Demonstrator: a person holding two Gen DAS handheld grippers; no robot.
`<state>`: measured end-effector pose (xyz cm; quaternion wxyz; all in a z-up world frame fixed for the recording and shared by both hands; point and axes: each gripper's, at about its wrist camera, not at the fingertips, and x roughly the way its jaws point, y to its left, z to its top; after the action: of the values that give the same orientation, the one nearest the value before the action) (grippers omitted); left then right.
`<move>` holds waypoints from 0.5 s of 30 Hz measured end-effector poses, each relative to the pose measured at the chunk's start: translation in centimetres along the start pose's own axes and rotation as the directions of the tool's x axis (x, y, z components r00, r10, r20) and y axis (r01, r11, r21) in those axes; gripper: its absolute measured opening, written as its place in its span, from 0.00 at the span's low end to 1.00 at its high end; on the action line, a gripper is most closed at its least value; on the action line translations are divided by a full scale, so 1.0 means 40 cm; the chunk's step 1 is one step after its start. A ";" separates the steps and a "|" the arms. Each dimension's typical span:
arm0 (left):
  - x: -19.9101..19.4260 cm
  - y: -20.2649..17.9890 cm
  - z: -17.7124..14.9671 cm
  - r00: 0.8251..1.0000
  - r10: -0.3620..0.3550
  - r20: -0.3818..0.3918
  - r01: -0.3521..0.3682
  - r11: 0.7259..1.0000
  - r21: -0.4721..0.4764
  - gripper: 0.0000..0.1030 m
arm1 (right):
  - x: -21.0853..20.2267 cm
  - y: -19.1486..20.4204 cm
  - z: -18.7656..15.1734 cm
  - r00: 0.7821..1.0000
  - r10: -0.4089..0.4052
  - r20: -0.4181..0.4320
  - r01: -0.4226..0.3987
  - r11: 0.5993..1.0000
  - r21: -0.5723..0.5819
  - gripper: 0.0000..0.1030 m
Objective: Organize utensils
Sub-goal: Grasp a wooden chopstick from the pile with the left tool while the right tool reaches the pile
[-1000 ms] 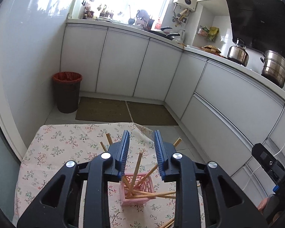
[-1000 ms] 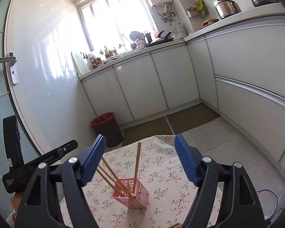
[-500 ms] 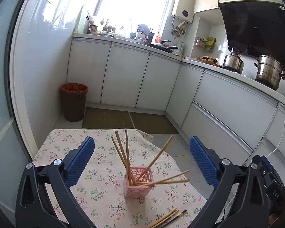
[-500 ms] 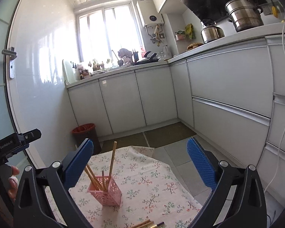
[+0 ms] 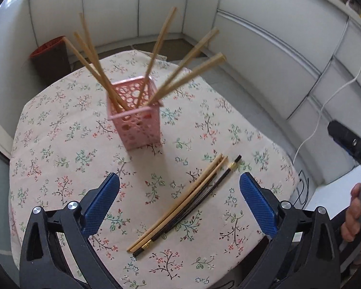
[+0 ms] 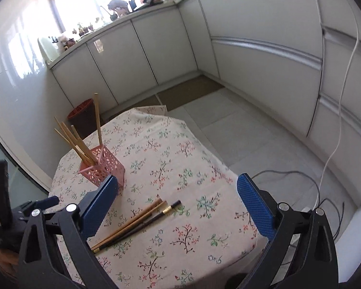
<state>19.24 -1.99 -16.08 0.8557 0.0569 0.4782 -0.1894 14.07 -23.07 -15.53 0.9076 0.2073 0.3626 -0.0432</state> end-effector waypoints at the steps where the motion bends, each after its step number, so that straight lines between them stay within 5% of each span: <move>1: 0.020 -0.019 -0.002 1.000 0.013 -0.010 -0.013 1.000 0.028 0.92 | 0.011 -0.020 0.000 1.000 -0.007 -0.020 0.007 0.999 0.032 0.93; 3: 0.070 -0.058 -0.006 0.998 0.059 -0.031 -0.056 0.994 0.093 0.89 | 0.030 -0.055 -0.005 0.998 -0.013 -0.066 0.019 0.996 0.084 0.93; 10: 0.211 -0.167 0.023 0.989 0.092 -0.114 -0.062 0.969 0.240 0.46 | 0.094 -0.184 -0.036 0.972 0.015 -0.236 0.063 0.945 0.320 0.93; 15: 0.274 -0.223 0.032 0.985 0.077 -0.153 -0.022 0.943 0.331 0.27 | 0.090 -0.187 -0.031 0.970 0.007 -0.245 0.072 0.947 0.314 0.93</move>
<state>22.04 -13.51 -23.86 0.7966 0.2258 0.5072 -0.2392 14.22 -29.13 -21.35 0.8097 0.3498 0.4624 -0.0909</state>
